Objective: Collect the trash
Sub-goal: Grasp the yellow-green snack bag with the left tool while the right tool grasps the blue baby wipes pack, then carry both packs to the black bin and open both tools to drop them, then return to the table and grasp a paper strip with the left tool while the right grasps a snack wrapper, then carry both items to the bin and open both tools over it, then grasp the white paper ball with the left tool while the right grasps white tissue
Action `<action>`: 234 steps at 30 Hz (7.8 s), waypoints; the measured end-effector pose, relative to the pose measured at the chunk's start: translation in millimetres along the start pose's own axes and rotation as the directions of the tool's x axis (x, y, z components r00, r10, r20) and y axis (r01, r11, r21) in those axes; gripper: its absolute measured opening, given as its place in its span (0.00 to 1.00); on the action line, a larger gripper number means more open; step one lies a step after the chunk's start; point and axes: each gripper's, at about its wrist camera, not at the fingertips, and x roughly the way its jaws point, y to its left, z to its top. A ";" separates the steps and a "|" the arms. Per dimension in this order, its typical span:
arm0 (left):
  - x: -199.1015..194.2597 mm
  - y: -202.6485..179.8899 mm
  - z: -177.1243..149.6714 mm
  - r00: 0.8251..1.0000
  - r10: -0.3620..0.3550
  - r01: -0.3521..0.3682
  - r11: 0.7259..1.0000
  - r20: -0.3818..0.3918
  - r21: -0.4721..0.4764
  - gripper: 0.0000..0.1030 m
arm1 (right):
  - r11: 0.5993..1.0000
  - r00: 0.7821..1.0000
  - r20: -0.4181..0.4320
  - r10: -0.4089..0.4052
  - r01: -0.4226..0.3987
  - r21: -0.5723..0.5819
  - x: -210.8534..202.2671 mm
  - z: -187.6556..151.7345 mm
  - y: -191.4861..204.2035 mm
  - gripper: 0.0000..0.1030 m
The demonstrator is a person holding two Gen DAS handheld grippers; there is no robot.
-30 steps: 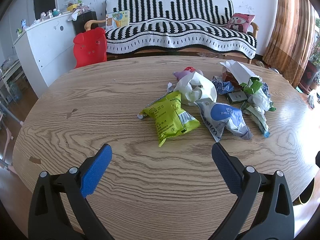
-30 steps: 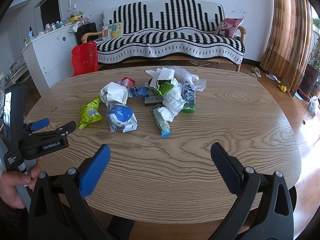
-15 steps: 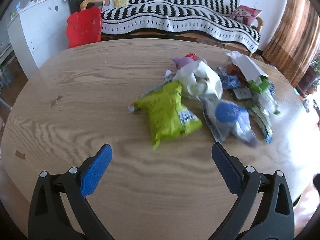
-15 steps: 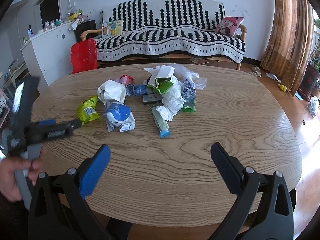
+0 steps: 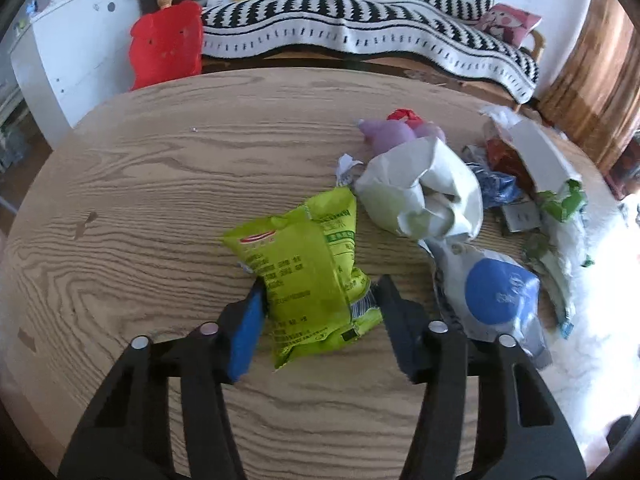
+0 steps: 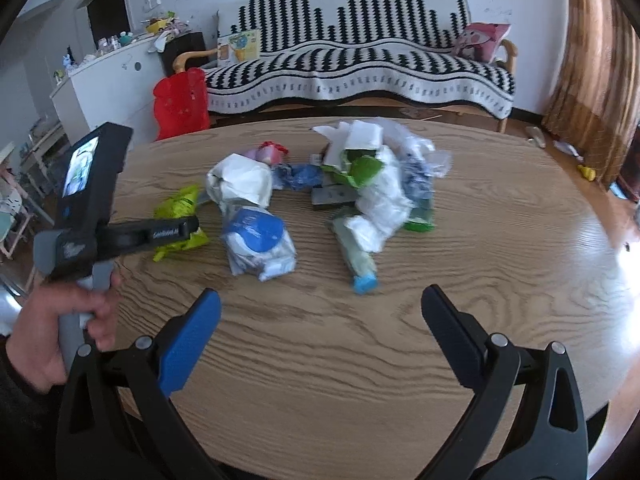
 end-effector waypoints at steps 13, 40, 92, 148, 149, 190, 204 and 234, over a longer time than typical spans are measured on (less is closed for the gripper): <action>-49.8 40.6 -1.2 0.994 -0.033 0.040 0.997 0.102 -0.067 0.50 | 0.998 0.996 -0.088 0.007 -0.012 -0.057 105.1 39.5 49.2 0.94; -96.8 -208.2 -56.9 0.934 -0.337 0.271 0.887 0.121 0.373 0.50 | 0.890 0.935 0.070 -0.347 0.305 0.339 -128.0 -60.8 -250.2 0.41; -100.9 -475.3 -181.6 0.741 -0.615 0.622 0.477 -0.270 0.621 0.88 | 0.518 0.870 -0.275 -0.409 0.470 0.715 -169.8 -239.9 -462.2 0.81; -10.7 14.3 27.2 0.988 -0.112 0.087 0.974 0.109 0.207 0.07 | 0.994 0.992 -0.056 0.113 -0.113 0.009 48.0 26.2 -28.9 0.16; -16.9 6.0 27.4 0.985 -0.125 0.098 0.973 0.122 0.210 0.07 | 0.995 0.994 -0.040 0.102 -0.101 0.020 37.6 24.6 -36.4 0.16; -54.6 -565.1 -268.5 0.734 -0.563 0.632 0.365 -0.379 0.683 0.07 | 0.575 0.888 -0.214 -0.406 0.430 0.696 -198.7 -234.9 -456.5 0.16; -61.6 -552.4 -263.3 0.719 -0.585 0.641 0.351 -0.374 0.683 0.65 | 0.587 0.895 -0.217 -0.389 0.422 0.691 -193.2 -229.0 -458.9 0.16; -64.0 -237.4 -45.8 0.895 -0.442 0.373 0.810 0.054 0.452 0.88 | 0.880 0.978 -0.026 -0.208 0.199 0.432 -71.3 -42.6 -274.5 0.77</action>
